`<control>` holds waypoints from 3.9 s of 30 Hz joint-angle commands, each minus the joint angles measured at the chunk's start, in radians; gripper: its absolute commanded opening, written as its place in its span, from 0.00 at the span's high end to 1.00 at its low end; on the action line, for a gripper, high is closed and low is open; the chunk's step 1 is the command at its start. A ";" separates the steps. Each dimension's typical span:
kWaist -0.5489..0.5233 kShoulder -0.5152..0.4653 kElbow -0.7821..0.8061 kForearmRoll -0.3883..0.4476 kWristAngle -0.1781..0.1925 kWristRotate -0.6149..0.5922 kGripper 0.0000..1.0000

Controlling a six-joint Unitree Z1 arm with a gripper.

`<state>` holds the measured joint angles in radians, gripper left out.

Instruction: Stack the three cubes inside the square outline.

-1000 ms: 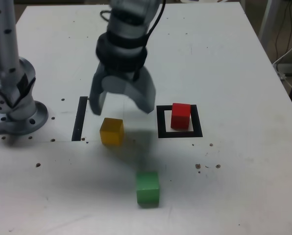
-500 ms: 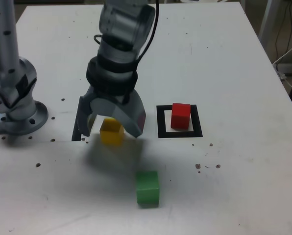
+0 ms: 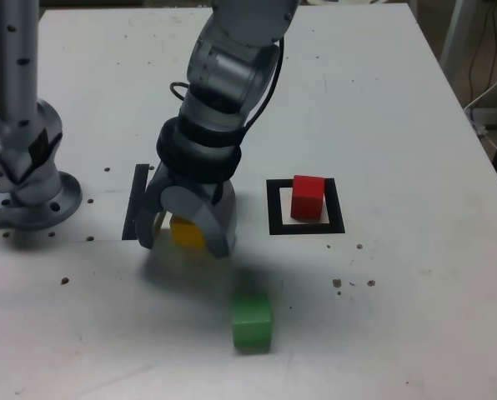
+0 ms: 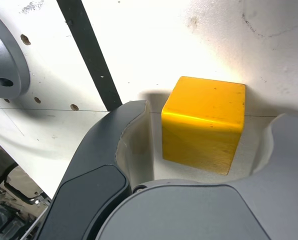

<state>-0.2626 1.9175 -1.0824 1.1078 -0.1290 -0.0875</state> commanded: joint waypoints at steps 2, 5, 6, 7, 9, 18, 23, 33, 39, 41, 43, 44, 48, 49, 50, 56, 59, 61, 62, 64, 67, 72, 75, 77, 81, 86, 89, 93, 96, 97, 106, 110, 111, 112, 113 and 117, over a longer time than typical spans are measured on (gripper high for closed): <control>0.002 0.007 0.001 -0.004 0.000 -0.004 0.71; 0.002 0.008 0.001 -0.006 0.000 -0.004 0.73; 0.002 0.008 0.001 -0.006 0.000 -0.004 0.73; 0.002 0.008 0.002 -0.007 0.000 -0.004 0.73; 0.002 0.008 0.002 -0.008 0.000 -0.004 0.73; 0.002 0.010 -0.003 -0.011 -0.001 -0.004 0.73; 0.002 0.009 -0.022 0.011 0.004 -0.005 0.73; 0.004 0.011 -0.228 0.181 0.052 -0.027 0.73; 0.027 0.050 -0.462 0.331 0.101 -0.023 0.73; 0.040 0.068 -0.521 0.363 0.107 -0.016 0.73; 0.056 0.088 -0.567 0.381 0.107 -0.003 0.73; 0.064 0.098 -0.585 0.386 0.106 0.004 0.73; 0.093 0.139 -0.649 0.396 0.100 0.031 0.73; 0.098 0.148 -0.665 0.398 0.100 0.036 0.73; 0.102 0.156 -0.680 0.400 0.100 0.041 0.73; 0.134 0.191 -0.744 0.414 0.098 0.064 0.73; 0.153 0.200 -0.751 0.418 0.097 0.075 0.73; 0.161 0.206 -0.754 0.420 0.097 0.082 0.73; 0.164 0.210 -0.757 0.420 0.097 0.086 0.73; 0.170 0.220 -0.764 0.422 0.094 0.098 0.73; 0.176 0.236 -0.771 0.425 0.087 0.119 0.73; 0.180 0.253 -0.769 0.428 0.073 0.142 0.73; 0.180 0.260 -0.768 0.428 0.067 0.150 0.73; 0.180 0.266 -0.768 0.427 0.066 0.156 0.73; 0.180 0.284 -0.768 0.423 0.062 0.168 0.73; 0.180 0.298 -0.773 0.419 0.058 0.173 0.73; 0.182 0.300 -0.774 0.417 0.060 0.174 0.73; 0.189 0.302 -0.768 0.413 0.063 0.175 0.66; 0.193 0.303 -0.758 0.405 0.064 0.178 0.33; 0.193 0.303 -0.755 0.402 0.064 0.178 0.23; 0.196 0.303 -0.740 0.387 0.066 0.180 0.00; 0.197 0.301 -0.732 0.385 0.067 0.180 0.00; 0.197 0.300 -0.730 0.384 0.068 0.180 0.00; 0.197 0.298 -0.727 0.384 0.068 0.180 0.00; 0.197 0.296 -0.724 0.383 0.069 0.179 0.00; 0.195 0.262 -0.719 0.382 0.086 0.172 0.00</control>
<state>-0.0666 2.2054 -1.8002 1.4913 -0.0509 0.0894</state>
